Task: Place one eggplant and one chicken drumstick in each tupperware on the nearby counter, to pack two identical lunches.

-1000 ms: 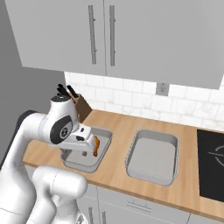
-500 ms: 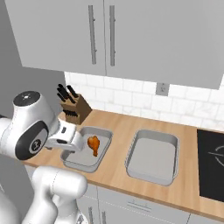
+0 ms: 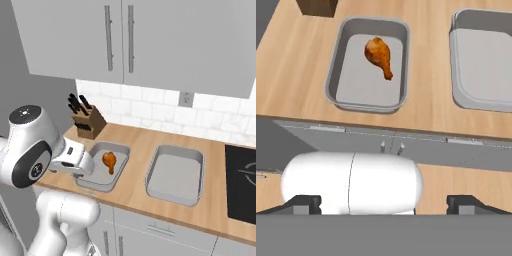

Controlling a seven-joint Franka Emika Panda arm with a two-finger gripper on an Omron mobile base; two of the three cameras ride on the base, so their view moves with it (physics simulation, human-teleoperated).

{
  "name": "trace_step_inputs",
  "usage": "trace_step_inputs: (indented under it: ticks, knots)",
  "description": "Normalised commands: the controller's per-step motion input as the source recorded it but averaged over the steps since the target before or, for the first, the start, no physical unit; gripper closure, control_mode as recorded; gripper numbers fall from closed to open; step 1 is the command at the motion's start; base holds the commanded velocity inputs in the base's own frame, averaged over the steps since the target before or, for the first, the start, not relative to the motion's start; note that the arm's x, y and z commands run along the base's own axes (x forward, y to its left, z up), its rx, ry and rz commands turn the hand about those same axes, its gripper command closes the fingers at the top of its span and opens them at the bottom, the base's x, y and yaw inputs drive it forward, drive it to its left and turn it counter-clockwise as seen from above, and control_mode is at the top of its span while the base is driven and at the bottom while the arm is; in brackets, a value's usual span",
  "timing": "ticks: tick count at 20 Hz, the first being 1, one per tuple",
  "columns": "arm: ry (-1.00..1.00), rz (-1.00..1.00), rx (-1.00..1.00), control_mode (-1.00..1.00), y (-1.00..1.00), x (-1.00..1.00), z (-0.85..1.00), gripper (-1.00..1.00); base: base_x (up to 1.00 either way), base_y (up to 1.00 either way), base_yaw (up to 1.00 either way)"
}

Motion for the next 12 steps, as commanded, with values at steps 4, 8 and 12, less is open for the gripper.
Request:
trace_step_inputs:
  ticks: [4, 8, 12]
  knots:
    - [0.00, 0.00, 0.00, 1.00, 0.00, 0.00, 0.00, -1.00, -1.00, 0.28, 0.11]
    - [0.00, 0.00, 0.00, 1.00, 0.00, 0.00, 0.00, -1.00, -0.79, 0.47, 0.48]
    - [0.00, 0.00, 0.00, 1.00, 0.00, 0.00, 0.00, -1.00, -0.09, 0.55, 0.96]
